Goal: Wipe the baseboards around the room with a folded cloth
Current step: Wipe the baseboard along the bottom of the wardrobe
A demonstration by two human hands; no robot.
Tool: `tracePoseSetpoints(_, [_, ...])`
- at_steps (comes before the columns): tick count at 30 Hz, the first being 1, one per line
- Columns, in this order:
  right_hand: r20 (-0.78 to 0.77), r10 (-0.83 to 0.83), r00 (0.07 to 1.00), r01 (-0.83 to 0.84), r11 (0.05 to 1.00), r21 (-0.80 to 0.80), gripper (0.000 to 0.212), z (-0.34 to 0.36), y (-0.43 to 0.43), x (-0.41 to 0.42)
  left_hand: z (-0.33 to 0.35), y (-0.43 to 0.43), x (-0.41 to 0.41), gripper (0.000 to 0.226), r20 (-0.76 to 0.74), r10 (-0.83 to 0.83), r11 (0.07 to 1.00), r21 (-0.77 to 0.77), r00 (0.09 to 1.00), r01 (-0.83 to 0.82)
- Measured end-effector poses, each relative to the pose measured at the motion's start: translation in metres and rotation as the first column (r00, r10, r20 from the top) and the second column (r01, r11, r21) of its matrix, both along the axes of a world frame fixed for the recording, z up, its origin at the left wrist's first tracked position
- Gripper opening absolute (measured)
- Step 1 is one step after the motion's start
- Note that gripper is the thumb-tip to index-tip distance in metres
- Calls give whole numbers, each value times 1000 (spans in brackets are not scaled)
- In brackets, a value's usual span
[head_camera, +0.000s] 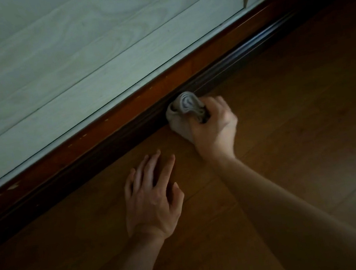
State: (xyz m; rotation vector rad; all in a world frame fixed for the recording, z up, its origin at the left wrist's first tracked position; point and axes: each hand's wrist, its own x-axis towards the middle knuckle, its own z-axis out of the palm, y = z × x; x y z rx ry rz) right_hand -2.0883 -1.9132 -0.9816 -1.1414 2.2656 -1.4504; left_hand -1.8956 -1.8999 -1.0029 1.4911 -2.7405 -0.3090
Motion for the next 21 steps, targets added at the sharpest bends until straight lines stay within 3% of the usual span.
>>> tracePoseSetpoints(5, [-14, 128, 992, -128, 991, -33, 37, 0, -2, 13, 2, 0, 1, 57, -18, 0, 1000, 4, 1000, 0])
tracePoseSetpoints(11, [-11, -122, 992, 122, 991, 53, 21, 8, -1, -63, 4, -1, -3, 57, -23, 11, 999, 47, 1000, -9])
tracePoseSetpoints(21, [9, -219, 976, 213, 957, 195, 25, 25, -8, -103, 12, -1, -4, 57, 20, 2, 996, 84, 1000, -4])
